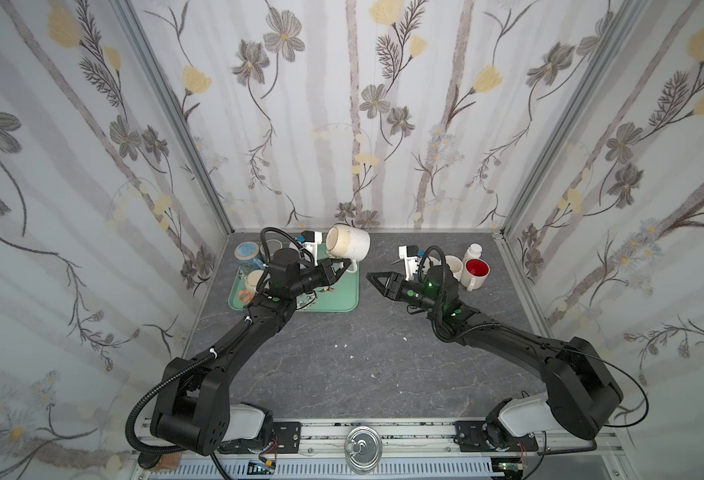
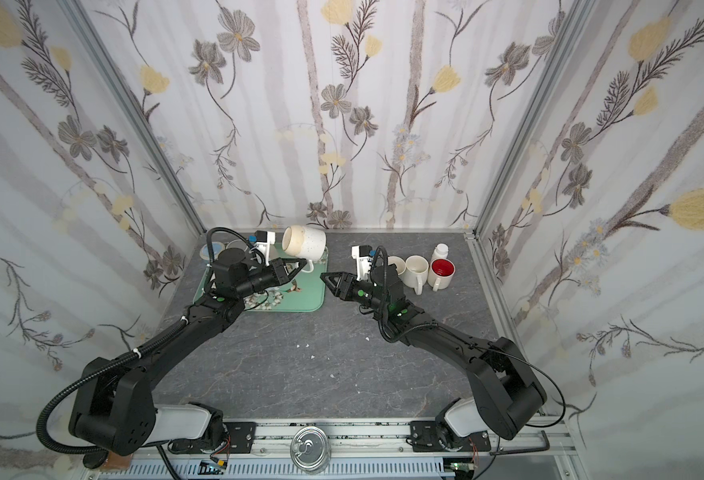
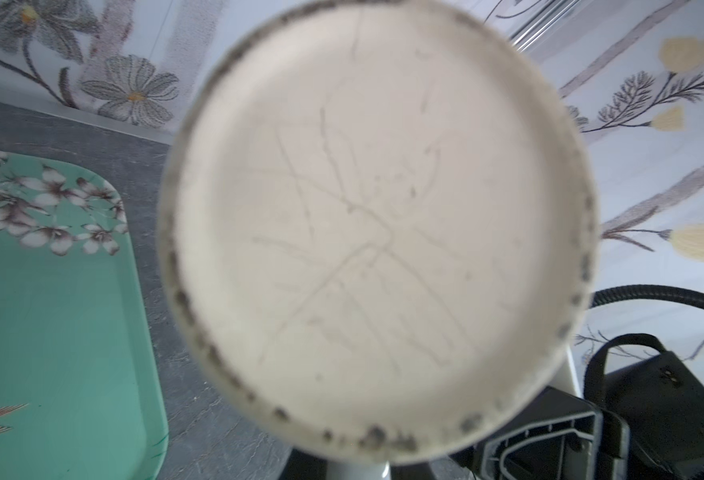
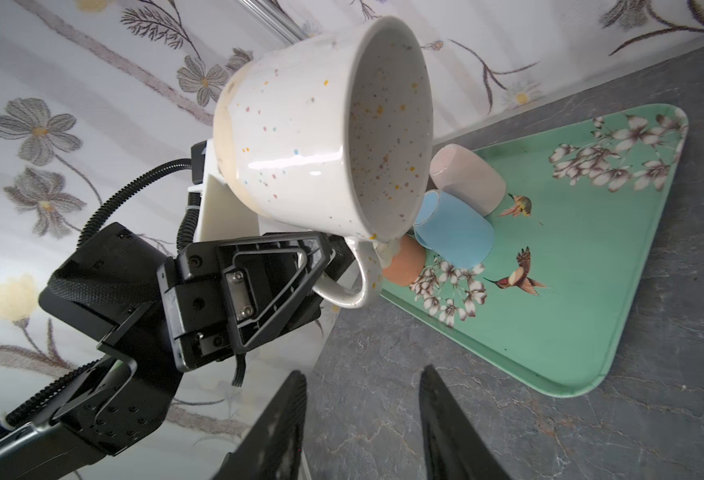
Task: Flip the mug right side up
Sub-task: 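Lift the cream mug with the left gripper toward the approaching right gripper, then grasp the cream mug's handle with the right gripper beside the left gripper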
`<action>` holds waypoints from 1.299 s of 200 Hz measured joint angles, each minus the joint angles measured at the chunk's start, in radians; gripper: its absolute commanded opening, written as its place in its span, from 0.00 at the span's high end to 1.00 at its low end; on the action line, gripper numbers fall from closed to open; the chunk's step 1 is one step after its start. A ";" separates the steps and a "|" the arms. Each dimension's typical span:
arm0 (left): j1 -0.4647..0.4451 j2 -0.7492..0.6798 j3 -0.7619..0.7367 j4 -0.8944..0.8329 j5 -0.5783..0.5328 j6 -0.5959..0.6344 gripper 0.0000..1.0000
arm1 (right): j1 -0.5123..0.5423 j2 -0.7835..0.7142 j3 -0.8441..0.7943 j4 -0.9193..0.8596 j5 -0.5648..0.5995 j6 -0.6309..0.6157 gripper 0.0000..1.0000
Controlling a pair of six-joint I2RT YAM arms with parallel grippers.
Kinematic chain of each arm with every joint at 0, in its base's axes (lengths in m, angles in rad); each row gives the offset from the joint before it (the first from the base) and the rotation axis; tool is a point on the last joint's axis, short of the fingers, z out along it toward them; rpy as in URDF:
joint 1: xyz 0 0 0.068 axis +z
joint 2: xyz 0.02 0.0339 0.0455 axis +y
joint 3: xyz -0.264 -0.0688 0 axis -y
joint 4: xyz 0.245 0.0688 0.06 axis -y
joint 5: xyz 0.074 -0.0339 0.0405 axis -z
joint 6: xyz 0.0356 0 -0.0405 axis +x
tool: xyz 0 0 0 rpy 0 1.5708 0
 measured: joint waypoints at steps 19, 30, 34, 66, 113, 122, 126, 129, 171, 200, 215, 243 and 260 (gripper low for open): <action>-0.009 -0.026 -0.008 0.051 0.028 -0.041 1.00 | 0.000 0.000 -0.008 0.047 -0.027 0.030 0.54; -0.014 -0.037 -0.008 0.073 0.040 -0.045 1.00 | 0.000 0.000 -0.010 0.073 -0.039 0.047 0.54; -0.016 -0.039 -0.008 0.081 0.045 -0.050 1.00 | 0.000 0.002 -0.010 0.082 -0.045 0.050 0.54; -0.037 -0.046 -0.013 0.152 0.079 -0.109 1.00 | 0.000 0.015 -0.011 0.156 -0.077 0.092 0.55; -0.057 -0.055 -0.014 0.173 0.093 -0.149 1.00 | 0.000 0.019 -0.001 0.195 -0.102 0.122 0.55; -0.059 -0.058 -0.014 0.180 0.100 -0.160 1.00 | 0.000 0.019 0.001 0.200 -0.102 0.124 0.56; -0.060 -0.058 -0.014 0.182 0.100 -0.167 1.00 | 0.000 0.019 0.002 0.204 -0.104 0.125 0.56; -0.060 -0.058 -0.014 0.184 0.100 -0.167 1.00 | 0.001 0.019 0.003 0.205 -0.105 0.125 0.56; -0.068 -0.050 -0.014 0.224 0.121 -0.204 1.00 | 0.001 0.042 0.026 0.253 -0.126 0.144 0.60; -0.077 -0.030 -0.014 0.250 0.121 -0.225 1.00 | -0.001 0.064 0.045 0.271 -0.147 0.161 0.64; -0.079 -0.016 -0.014 0.273 0.115 -0.240 1.00 | -0.005 0.073 0.051 0.281 -0.152 0.171 0.67; -0.080 0.007 -0.012 0.304 0.113 -0.257 1.00 | -0.018 0.095 0.053 0.329 -0.175 0.205 0.84; -0.080 0.021 -0.013 0.336 0.119 -0.264 1.00 | -0.033 0.104 0.044 0.384 -0.200 0.244 1.00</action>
